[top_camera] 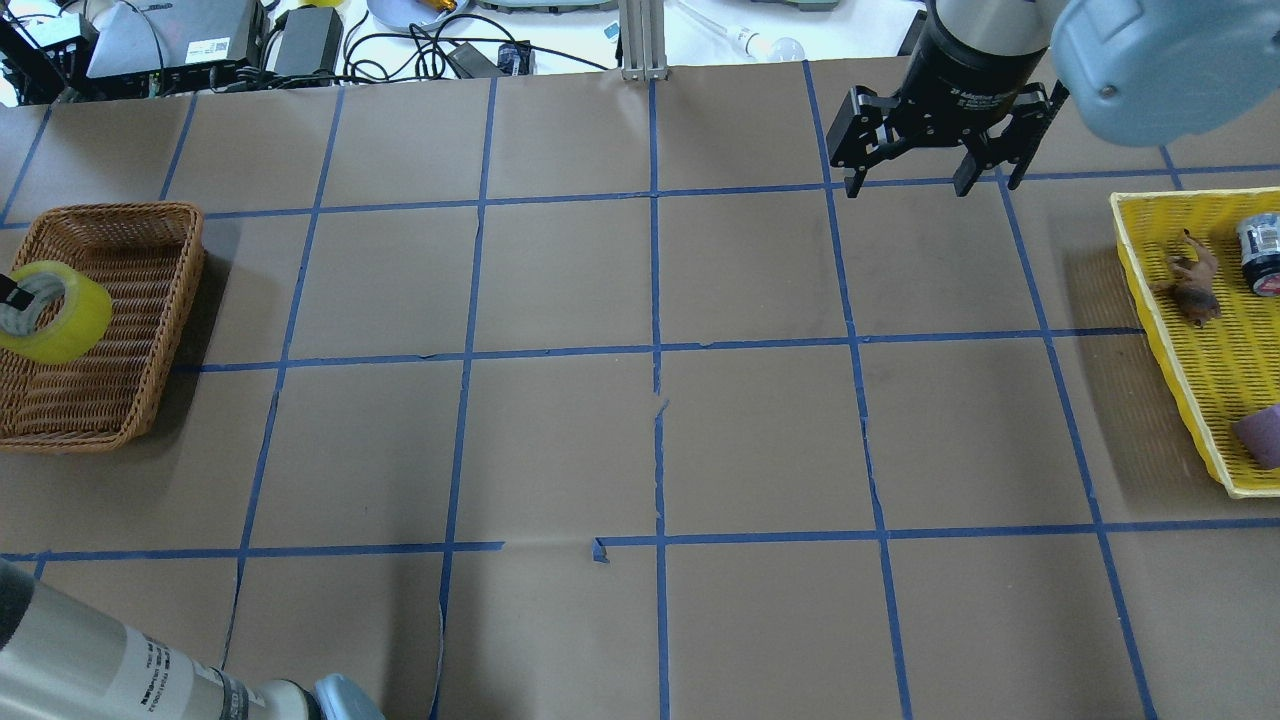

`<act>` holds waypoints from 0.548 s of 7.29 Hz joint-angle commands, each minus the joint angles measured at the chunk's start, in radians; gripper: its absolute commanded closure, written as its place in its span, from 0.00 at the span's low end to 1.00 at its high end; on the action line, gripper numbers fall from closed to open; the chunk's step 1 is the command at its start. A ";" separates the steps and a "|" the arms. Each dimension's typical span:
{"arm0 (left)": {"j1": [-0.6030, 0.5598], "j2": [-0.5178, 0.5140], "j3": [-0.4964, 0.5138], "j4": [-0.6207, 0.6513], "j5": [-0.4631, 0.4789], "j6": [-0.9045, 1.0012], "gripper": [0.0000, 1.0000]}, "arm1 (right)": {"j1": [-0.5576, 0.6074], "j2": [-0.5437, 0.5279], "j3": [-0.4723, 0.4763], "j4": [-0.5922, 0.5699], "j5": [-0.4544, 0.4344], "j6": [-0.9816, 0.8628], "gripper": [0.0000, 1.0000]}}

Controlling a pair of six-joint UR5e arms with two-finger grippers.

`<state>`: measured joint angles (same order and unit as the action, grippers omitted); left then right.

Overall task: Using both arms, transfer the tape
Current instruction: 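Lift the tape roll with the left gripper and carry it over the wicker basket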

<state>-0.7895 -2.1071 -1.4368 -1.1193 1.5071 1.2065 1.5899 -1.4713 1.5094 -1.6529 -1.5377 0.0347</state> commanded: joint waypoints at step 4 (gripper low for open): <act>-0.022 0.001 0.001 0.018 -0.094 -0.060 0.16 | 0.001 -0.014 0.002 0.008 -0.007 -0.001 0.00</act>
<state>-0.7903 -2.1327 -1.4396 -1.0993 1.4236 1.1744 1.5906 -1.4842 1.5109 -1.6469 -1.5437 0.0335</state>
